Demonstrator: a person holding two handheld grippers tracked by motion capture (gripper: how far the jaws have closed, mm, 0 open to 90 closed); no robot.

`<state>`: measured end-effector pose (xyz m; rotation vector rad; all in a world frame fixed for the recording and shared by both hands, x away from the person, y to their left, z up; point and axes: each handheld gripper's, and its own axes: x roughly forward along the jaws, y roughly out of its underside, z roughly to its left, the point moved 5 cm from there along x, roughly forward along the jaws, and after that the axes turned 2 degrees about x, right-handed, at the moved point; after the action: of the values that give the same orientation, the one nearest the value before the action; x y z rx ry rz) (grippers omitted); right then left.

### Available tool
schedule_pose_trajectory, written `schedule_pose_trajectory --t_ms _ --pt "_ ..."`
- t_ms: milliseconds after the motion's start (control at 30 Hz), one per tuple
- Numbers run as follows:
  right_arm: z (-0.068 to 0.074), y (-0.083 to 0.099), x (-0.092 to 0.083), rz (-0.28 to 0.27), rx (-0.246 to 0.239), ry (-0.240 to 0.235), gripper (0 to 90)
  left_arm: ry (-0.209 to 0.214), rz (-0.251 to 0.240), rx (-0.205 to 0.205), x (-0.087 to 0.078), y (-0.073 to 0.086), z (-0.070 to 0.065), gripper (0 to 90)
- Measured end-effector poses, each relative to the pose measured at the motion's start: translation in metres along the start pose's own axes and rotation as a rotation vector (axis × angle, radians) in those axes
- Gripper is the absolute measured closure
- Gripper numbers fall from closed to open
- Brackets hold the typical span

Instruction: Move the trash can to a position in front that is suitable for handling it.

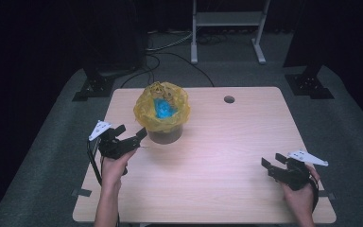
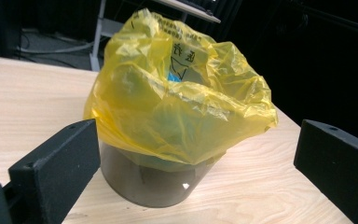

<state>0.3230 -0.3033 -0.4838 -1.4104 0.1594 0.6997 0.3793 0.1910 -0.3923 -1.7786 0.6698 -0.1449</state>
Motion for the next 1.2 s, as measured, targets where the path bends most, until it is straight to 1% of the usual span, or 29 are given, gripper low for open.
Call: schedule_pose_trajectory --t_ms 33,67,100,167,200,267,300,367,433,467,500,567,600,667,700,733,800,867,900,933,967,1000,1033,1067,1100,1133,1167,1200 --pt "-0.001 -0.001 -0.001 -0.005 0.006 -0.001 33.7 -0.002 -0.002 -0.006 0.003 0.000 0.001 0.0" --pt "-0.003 -0.001 -0.002 -0.009 0.007 0.003 33.7 -0.012 -0.012 -0.017 0.005 -0.001 0.001 0.0" --pt "-0.005 -0.001 -0.003 -0.007 0.009 0.004 33.7 -0.017 -0.018 -0.019 0.008 -0.003 0.001 0.0" --pt "-0.008 -0.001 -0.005 -0.011 0.020 0.002 33.7 -0.019 -0.029 -0.011 0.014 -0.007 -0.001 0.0" --pt "-0.010 -0.001 -0.005 -0.012 0.025 0.001 33.7 -0.017 -0.025 -0.001 0.018 -0.009 -0.002 0.0" --pt "-0.012 -0.002 -0.006 -0.018 0.039 -0.002 34.0 -0.021 -0.003 -0.006 0.027 -0.014 -0.002 0.0" --pt "-0.012 -0.002 -0.006 -0.019 0.044 -0.006 34.0 -0.024 -0.003 -0.009 0.032 -0.018 -0.001 0.0" --pt "-0.010 -0.002 -0.005 -0.012 0.033 -0.007 34.0 -0.037 0.004 -0.016 0.041 -0.024 0.001 0.0" --pt "-0.007 -0.002 -0.004 -0.007 0.020 -0.009 34.0 -0.043 0.012 -0.010 0.050 -0.030 0.003 0.0" --pt "-0.006 -0.001 -0.004 -0.001 0.014 -0.008 34.0 -0.055 0.022 -0.003 0.054 -0.031 0.005 0.0" --pt "-0.006 -0.001 -0.003 0.000 0.008 -0.006 34.0 -0.068 0.030 -0.005 0.058 -0.033 0.007 0.5" --pt "-0.005 -0.001 -0.002 0.002 0.011 -0.013 34.0 -0.075 0.051 -0.012 0.066 -0.035 0.012 1.7" --pt "-0.006 -0.001 -0.001 0.003 0.013 -0.014 34.0 -0.086 0.056 -0.015 0.069 -0.036 0.014 4.5" --pt "-0.006 0.000 -0.001 0.009 0.018 -0.013 34.0 -0.096 0.083 -0.009 0.077 -0.036 0.017 4.6" --pt "-0.006 0.001 -0.001 0.010 0.018 -0.014 34.0 -0.102 0.100 -0.003 0.080 -0.036 0.017 5.7" --pt "-0.006 0.001 -0.002 0.009 0.018 -0.012 34.0 -0.111 0.122 0.017 0.083 -0.035 0.018 7.7" --pt "-0.006 0.001 -0.004 0.006 0.018 -0.011 34.0 -0.130 0.157 0.052 0.087 -0.032 0.019 15.7" --pt "-0.006 0.001 -0.006 -0.002 0.020 -0.009 34.0 -0.129 0.179 0.063 0.088 -0.031 0.019 24.2" --pt "-0.006 0.001 -0.007 -0.007 0.021 -0.009 34.1 -0.140 0.192 0.082 0.088 -0.030 0.019 25.1" --pt "-0.006 0.001 -0.009 -0.009 0.023 -0.009 34.3 -0.150 0.201 0.113 0.086 -0.029 0.019 29.3" --pt "-0.006 0.001 -0.009 -0.011 0.022 -0.010 34.3 -0.138 0.199 0.126 0.084 -0.028 0.019 34.4" --pt "-0.006 0.001 -0.010 -0.010 0.022 -0.012 34.3 -0.127 0.193 0.115 0.082 -0.028 0.018 36.5" --pt "-0.005 0.001 -0.010 -0.007 0.021 -0.013 34.3 -0.121 0.192 0.128 0.080 -0.028 0.016 38.9" --pt "-0.005 0.001 -0.009 -0.006 0.016 -0.013 34.3 -0.122 0.194 0.153 0.078 -0.028 0.014 40.6" --pt "-0.004 0.001 -0.009 -0.006 0.014 -0.015 34.3 -0.120 0.196 0.167 0.076 -0.027 0.011 41.5" --pt "-0.003 0.000 -0.009 -0.005 0.013 -0.017 34.3 -0.115 0.199 0.171 0.075 -0.026 0.009 41.9" --pt "-0.002 0.000 -0.008 -0.006 0.011 -0.017 34.3 -0.107 0.196 0.172 0.073 -0.024 0.007 41.8" --pt "-0.001 0.000 -0.008 -0.006 0.009 -0.018 34.3 -0.100 0.187 0.164 0.071 -0.022 0.004 41.6"
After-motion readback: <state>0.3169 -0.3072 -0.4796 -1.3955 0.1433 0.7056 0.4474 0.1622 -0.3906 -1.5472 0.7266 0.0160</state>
